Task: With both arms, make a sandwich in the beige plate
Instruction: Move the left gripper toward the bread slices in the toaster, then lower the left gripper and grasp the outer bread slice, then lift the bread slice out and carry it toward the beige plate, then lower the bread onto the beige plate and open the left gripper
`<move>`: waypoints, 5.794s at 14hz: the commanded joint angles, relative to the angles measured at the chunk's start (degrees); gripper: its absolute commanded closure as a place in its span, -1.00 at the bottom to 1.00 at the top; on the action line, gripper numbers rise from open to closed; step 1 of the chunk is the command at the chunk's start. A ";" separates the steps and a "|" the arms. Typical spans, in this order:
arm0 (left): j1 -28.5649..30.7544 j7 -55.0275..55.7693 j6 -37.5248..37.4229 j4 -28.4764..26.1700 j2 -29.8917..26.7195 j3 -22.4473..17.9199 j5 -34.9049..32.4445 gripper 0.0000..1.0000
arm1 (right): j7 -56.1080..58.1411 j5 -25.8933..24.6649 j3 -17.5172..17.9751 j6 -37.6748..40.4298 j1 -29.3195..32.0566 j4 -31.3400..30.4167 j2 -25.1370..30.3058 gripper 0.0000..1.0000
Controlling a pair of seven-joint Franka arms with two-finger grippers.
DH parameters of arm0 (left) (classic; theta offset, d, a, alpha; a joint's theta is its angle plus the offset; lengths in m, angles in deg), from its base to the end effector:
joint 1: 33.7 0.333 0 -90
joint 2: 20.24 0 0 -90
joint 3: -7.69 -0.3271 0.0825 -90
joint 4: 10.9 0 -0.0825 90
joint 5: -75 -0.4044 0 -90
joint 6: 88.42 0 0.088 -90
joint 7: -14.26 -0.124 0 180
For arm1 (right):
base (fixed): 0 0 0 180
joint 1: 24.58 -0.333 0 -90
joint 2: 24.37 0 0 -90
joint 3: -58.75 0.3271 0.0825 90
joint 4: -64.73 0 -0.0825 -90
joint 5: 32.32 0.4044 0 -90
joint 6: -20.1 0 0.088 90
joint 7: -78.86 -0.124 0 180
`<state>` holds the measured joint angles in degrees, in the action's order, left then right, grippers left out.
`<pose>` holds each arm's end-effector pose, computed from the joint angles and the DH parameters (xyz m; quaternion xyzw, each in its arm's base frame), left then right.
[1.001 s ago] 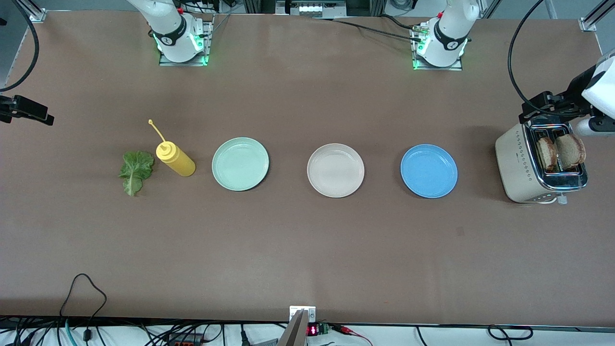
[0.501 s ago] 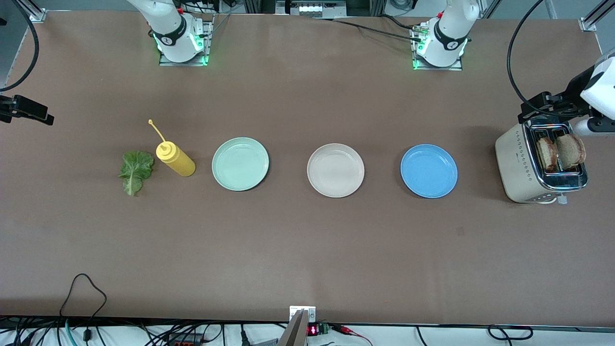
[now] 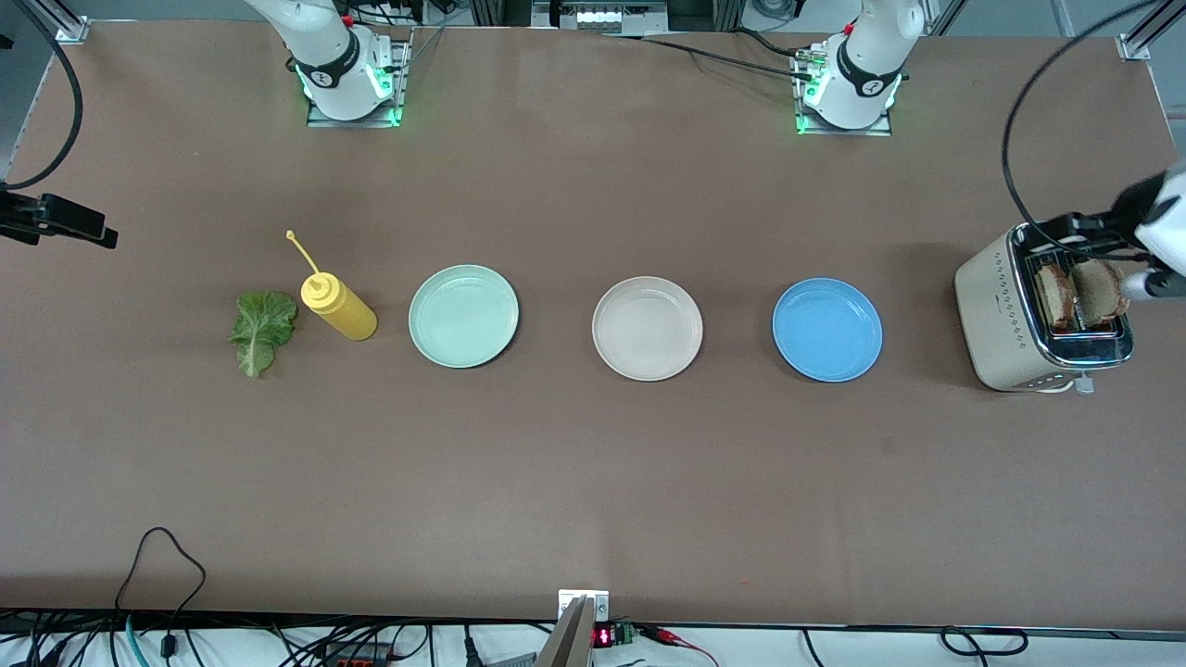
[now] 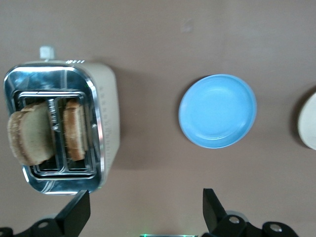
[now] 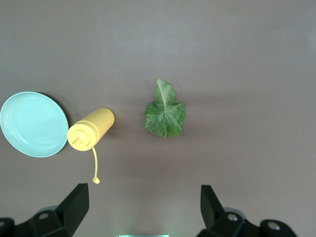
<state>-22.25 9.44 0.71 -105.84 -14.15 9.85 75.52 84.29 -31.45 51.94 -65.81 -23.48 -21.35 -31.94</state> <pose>0.5823 0.0950 0.5137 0.9938 0.0391 -0.1020 0.0192 0.5991 -0.0769 0.5688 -0.9975 0.0216 0.0666 0.0076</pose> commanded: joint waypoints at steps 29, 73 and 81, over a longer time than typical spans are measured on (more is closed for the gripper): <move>9.37 -4.58 3.33 0.89 16.58 0.39 -5.70 0.59 | 1.07 0.62 -0.22 4.88 -0.13 0.91 -3.59 -1.00; -22.53 8.78 15.17 0.20 23.26 9.36 32.77 0.99 | 13.11 10.46 -0.57 2.86 3.47 0.73 -11.49 -1.00; -27.80 8.78 29.70 -0.86 28.10 9.36 40.69 0.99 | 13.11 10.47 -0.40 2.86 3.12 0.73 -11.49 -1.00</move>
<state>-49.62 18.27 29.08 -106.01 14.00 19.66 113.79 96.66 -21.92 51.46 -63.21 -20.33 -21.10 -43.53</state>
